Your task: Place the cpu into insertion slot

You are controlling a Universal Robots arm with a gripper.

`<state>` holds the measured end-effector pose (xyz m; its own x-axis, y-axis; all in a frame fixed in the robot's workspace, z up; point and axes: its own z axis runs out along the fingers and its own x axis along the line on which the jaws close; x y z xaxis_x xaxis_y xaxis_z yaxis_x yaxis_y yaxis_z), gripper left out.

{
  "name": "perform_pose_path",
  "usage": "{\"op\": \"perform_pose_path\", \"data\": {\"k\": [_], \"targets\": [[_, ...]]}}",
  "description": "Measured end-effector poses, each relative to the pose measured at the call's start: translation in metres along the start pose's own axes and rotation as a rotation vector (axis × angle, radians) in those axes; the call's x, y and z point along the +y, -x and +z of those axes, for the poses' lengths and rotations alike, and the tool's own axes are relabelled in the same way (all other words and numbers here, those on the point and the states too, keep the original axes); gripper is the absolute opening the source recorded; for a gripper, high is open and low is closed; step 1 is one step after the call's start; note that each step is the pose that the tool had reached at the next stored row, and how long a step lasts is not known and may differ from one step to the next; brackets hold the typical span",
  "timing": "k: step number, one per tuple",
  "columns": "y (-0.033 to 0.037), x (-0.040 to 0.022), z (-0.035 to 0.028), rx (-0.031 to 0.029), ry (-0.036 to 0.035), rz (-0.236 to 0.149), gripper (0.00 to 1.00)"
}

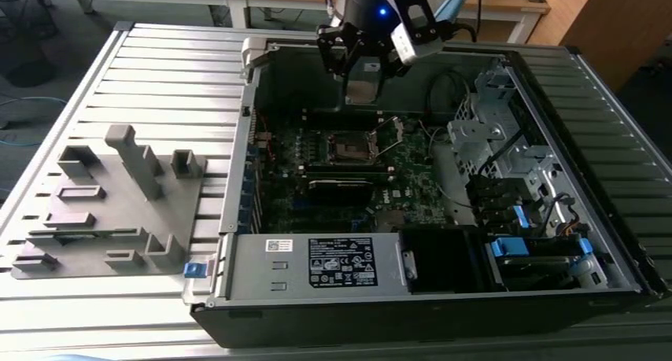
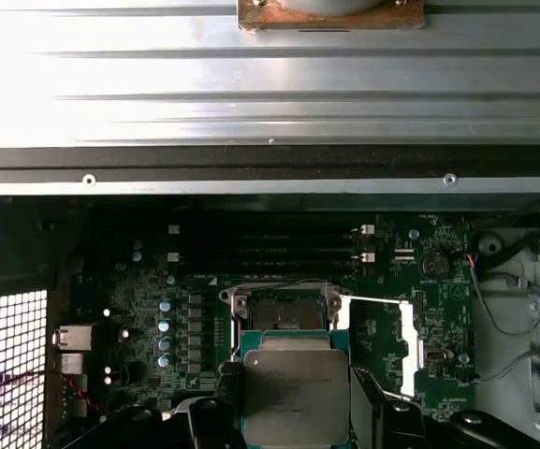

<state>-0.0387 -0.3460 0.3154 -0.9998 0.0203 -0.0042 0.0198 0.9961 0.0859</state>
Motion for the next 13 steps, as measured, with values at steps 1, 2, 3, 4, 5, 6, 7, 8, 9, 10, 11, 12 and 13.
{"op": "perform_pose_path", "data": {"k": [1, 2, 3, 4, 5, 6, 7, 8, 9, 10, 11, 12, 13], "targets": [[0.0, -0.0001, 0.0009, -0.0001, 0.0, 0.0, 0.54], [0.0, -0.0001, 0.0011, -0.0001, -0.0002, 0.0, 0.54], [0.0, -0.0001, 0.0011, -0.0001, -0.0002, 0.0, 0.54], [0.0, -0.0001, 0.0011, -0.0001, -0.0003, 0.0, 0.54], [0.0, -0.0001, 0.0014, -0.0001, -0.0001, 0.0, 0.54], [0.0, -0.0002, 0.0018, -0.0001, -0.0001, 0.0, 0.54], [0.0, -0.0002, 0.0018, -0.0001, -0.0001, 0.0, 0.54], [0.0, -0.0002, 0.0018, -0.0001, -0.0001, 0.0, 0.54], [0.0, -0.0002, 0.0018, -0.0001, -0.0001, 0.0, 0.54], [0.0, -0.0002, 0.0018, -0.0001, -0.0001, 0.0, 0.54], [0.0, -0.0001, 0.0019, -0.0002, 0.0, 0.0, 0.54], [0.0, -0.0002, 0.0019, -0.0001, -0.0001, 0.0, 0.54], [0.0, -0.0002, 0.0019, -0.0002, -0.0001, 0.0, 0.54]]}}
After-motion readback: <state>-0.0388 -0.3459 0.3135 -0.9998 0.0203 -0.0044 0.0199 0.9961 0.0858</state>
